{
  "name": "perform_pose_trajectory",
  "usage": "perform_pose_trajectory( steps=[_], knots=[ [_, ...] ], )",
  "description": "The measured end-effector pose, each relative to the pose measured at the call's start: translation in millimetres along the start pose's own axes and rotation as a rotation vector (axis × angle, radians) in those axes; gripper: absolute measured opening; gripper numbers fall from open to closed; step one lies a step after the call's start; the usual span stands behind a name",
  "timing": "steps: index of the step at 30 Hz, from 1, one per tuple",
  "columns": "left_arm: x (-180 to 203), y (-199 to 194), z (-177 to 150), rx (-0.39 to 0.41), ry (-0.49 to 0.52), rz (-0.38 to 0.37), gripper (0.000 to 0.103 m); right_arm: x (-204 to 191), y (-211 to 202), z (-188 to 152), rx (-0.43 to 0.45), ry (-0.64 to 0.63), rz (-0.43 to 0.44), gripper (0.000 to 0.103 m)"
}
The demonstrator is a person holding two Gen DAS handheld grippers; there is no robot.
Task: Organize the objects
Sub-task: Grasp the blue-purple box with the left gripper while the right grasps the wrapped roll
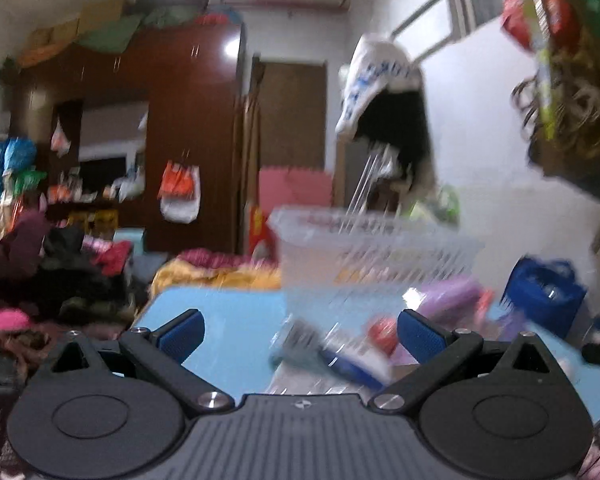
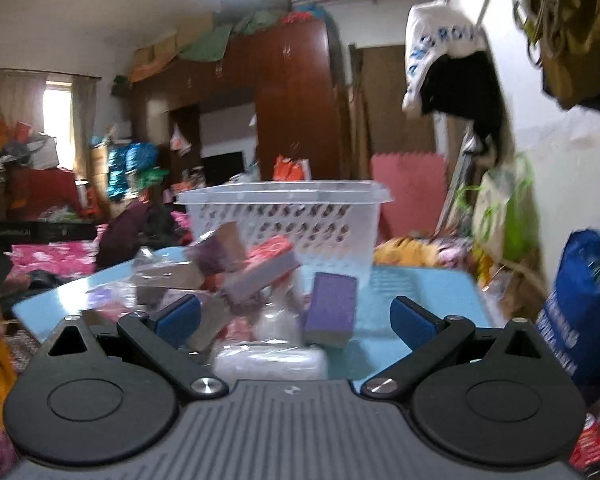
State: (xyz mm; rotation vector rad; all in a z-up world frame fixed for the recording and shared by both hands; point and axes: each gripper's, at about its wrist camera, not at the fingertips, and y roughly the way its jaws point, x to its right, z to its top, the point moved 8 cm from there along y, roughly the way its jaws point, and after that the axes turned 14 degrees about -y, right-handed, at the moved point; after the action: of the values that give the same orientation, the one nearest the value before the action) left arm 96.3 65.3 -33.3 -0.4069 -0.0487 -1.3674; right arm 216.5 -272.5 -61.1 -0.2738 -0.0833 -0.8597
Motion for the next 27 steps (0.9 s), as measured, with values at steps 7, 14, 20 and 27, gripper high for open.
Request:
perform_pose_trajectory(
  steps=[7,14,20,27],
  knots=[
    [1,-11,-34,-0.102,0.092,-0.11,0.103,-1,10,-20,-0.063,0.055,0.073,0.103],
    [9,-17,-46,-0.067,0.161,-0.115,0.1,-15,13,-26,-0.068,0.009,0.084,0.102],
    [7,-7,-67,-0.109,0.19,-0.106,0.091,-15,16,-30,-0.079,0.007,0.087,0.096],
    [11,-2,-77,-0.077,0.196,-0.096,0.062,-18,21,-35,-0.084,0.011,0.103,0.085]
  ],
)
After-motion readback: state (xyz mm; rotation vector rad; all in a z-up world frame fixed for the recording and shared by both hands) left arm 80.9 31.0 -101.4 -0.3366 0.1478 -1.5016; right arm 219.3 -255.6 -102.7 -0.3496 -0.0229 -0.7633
